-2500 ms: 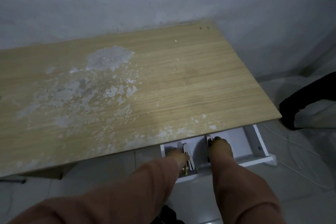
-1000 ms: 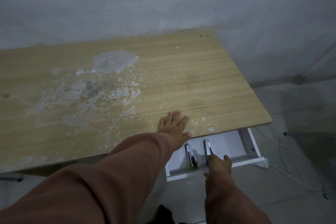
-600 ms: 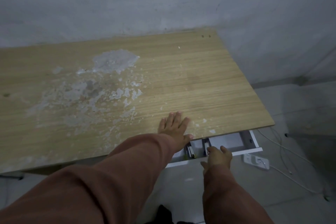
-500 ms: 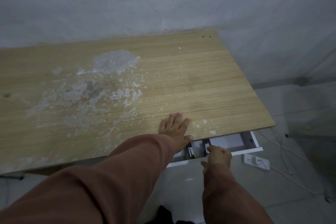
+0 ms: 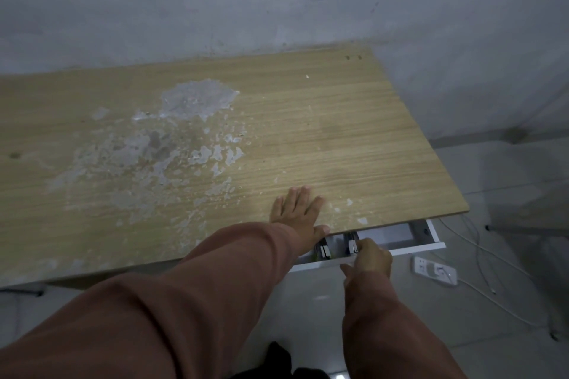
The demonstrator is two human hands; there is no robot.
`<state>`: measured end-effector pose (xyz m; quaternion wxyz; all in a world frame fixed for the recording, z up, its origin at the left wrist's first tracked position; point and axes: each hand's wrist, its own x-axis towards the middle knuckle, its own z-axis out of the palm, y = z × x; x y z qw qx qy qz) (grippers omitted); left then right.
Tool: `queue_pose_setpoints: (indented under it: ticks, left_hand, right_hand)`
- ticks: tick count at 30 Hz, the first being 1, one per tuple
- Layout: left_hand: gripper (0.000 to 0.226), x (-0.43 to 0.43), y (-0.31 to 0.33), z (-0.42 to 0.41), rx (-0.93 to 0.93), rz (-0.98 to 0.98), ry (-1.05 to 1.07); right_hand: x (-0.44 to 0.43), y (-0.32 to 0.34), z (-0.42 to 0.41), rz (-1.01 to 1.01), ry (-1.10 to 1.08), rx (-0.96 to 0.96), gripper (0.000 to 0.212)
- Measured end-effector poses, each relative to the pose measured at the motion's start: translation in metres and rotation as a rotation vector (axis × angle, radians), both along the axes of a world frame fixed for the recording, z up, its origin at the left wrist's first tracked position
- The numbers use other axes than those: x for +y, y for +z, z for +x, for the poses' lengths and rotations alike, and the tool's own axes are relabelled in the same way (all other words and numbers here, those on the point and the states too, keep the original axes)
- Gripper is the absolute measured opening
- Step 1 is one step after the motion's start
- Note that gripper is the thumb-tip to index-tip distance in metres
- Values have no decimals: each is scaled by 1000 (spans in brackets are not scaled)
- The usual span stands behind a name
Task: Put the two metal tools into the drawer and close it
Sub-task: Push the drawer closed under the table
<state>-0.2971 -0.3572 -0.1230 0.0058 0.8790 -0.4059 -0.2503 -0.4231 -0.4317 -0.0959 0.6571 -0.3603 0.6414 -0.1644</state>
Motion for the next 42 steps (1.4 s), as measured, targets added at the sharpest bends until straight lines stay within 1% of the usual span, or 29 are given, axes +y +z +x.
queue_pose_setpoints:
  ticks: [6,13,17,21,24,27,30,32,35,36,39,40,42]
  left_hand:
    - [71,0,1,1,11,2,11]
    - [70,0,2,-1,1,-11,16]
    - [71,0,2,-1,3,-14,19]
    - [72,0,3,-2,-4,-24,28]
    - [71,0,3,-2,-1,-27,23]
    - [71,0,4,-2,21,-16,31]
    - [71,0,7,-2,35,-5,29]
    - [71,0,9,-1,43,-11,20]
    - [69,5,12,4,54,-14,-21]
    - [68,7,13,7,50,-22,-41]
    - [72,18,18,13,-10,-35,-16]
    - [75,22,20,16,-39,-46,24]
    - [78,31,24,23,-64,-50,100]
  right_hand:
    - [-1,7,12,13,-14,-52,35]
    - [-7,6,22,14,-10,-33,35]
    - [-5,4,30,14,-103,-43,31]
    - [-5,5,40,45,-186,-106,35]
    - [-8,0,43,31,-218,-123,33]
    - [-11,-5,48,2,-185,-95,31]
    - [-9,-8,49,-48,-156,-52,15]
    - [-7,-8,49,-76,-149,-42,18]
    - [-3,-1,52,-123,-96,-1,17]
    - [-1,1,54,-152,-63,19,24]
    - [6,12,61,-224,65,163,65]
    - [10,16,64,-271,125,199,71]
    - [17,26,73,-348,264,207,73]
